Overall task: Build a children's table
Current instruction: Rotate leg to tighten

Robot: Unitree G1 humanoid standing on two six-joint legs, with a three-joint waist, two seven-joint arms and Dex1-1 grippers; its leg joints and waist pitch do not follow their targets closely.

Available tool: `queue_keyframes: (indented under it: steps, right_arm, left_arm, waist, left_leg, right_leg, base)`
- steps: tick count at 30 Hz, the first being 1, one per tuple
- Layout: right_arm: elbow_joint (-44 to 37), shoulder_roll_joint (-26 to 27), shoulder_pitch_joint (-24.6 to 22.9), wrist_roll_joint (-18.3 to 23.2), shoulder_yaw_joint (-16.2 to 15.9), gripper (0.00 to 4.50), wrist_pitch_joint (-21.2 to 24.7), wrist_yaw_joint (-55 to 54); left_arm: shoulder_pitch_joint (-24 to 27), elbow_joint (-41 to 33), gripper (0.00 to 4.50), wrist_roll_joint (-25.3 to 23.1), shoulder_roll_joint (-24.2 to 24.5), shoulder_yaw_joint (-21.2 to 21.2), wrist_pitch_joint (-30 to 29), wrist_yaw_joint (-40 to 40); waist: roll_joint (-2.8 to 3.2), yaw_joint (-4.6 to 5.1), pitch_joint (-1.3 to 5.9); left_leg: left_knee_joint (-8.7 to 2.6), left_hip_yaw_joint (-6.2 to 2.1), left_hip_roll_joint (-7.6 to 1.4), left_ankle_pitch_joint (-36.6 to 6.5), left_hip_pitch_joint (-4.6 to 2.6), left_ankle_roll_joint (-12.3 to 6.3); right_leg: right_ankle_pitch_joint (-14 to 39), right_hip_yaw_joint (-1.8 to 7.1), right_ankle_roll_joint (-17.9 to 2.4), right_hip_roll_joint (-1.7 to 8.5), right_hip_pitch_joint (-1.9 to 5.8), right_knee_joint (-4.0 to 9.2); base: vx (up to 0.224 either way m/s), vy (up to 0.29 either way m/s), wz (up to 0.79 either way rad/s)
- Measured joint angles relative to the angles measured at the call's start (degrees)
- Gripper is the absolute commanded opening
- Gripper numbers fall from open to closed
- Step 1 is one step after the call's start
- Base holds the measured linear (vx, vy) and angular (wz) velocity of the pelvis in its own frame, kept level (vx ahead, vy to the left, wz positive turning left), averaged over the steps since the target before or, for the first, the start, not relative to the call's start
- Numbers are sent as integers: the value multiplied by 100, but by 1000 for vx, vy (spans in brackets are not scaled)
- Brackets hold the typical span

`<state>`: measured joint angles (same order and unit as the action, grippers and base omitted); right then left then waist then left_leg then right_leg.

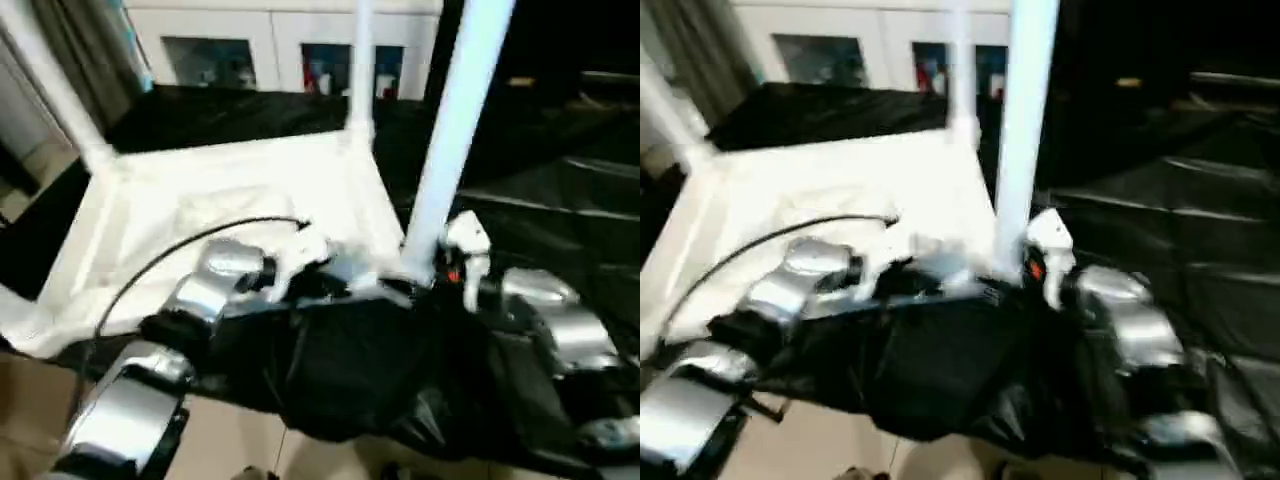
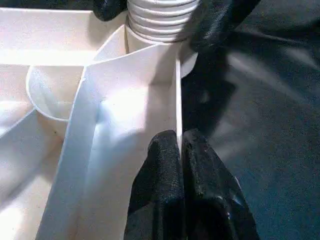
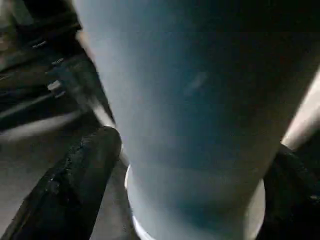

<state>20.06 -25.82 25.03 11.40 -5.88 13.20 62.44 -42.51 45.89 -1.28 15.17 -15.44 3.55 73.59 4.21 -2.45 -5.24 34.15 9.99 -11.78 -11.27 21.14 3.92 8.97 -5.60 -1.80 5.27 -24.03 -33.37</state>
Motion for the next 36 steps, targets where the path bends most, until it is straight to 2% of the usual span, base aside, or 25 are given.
queue_keyframes:
  steps: [5,7,9,11,14,17,20,25,29,32,36]
  right_arm:
    - [-200,-252,-83,21,-159,394,45,475]
    - [-200,-301,-82,21,-158,360,57,544]
    - [-225,-309,-86,47,-160,355,149,577]
    - [-294,-309,-104,75,-162,325,197,593]
    - [-336,-308,-133,103,-164,313,234,587]
    - [-397,-218,-255,113,-140,282,241,403]
    - [-343,65,-250,12,-39,277,321,-155]
    - [227,814,34,-147,420,275,336,-1822]
    - [610,1216,262,-250,670,274,212,-2863]
    - [1213,1729,662,-433,1006,274,-13,-4034]
    - [1634,1863,885,-614,1028,274,-328,-4656]
  left_arm:
    - [83,-109,0,76,145,-28,0,408]
    - [114,-146,0,92,164,-54,0,502]
    - [120,-167,0,105,178,-63,0,521]
    - [120,-173,0,114,183,-63,0,527]
    - [121,-174,0,116,180,-63,0,529]
    - [132,-161,0,96,124,-64,0,434]
    - [128,-79,0,70,76,-27,-18,82]
    - [-115,296,0,-105,-282,104,-224,-928]
    - [-292,528,0,-221,-572,119,-317,-1627]
    - [-531,944,0,-311,-932,234,-388,-2433]
    - [-623,1093,0,-361,-1172,280,-462,-2847]
  waist:
    - [0,-60,0]
    - [2,-86,-1]
    - [2,-93,-1]
    - [2,-95,-1]
    - [2,-94,-1]
    - [2,-93,-1]
    - [1,-73,0]
    - [-4,65,1]
    - [-3,70,2]
    - [-2,83,2]
    - [3,82,6]
  left_leg:
    - [5,4,0,0,-1,1]
    - [6,5,0,0,-3,2]
    - [5,5,0,0,-2,2]
    - [6,5,0,0,-2,2]
    - [6,5,0,0,-1,2]
    - [5,4,0,0,-2,2]
    - [7,5,0,0,-7,3]
    - [10,5,4,-16,-17,35]
    - [7,3,4,-17,-21,37]
    - [7,3,6,-16,-32,40]
    - [2,4,14,-15,-61,39]
  right_leg:
    - [-1,4,-1,2,4,1]
    - [-1,5,-1,2,5,-1]
    - [-1,5,0,2,4,-2]
    - [-1,5,0,2,4,-4]
    - [-1,5,0,2,3,-4]
    - [-1,4,0,2,4,-4]
    - [-1,5,-1,2,15,-6]
    - [5,11,12,2,35,-4]
    - [18,11,35,2,41,-3]
    - [19,11,36,2,51,4]
    - [16,21,33,5,77,25]
  base:
    - [0,0,0]
    - [0,0,0]
    - [0,0,0]
    - [0,0,0]
    - [0,0,0]
    - [0,0,0]
    - [0,0,0]
    - [0,0,0]
    - [0,0,0]
    - [0,0,0]
    - [0,0,0]
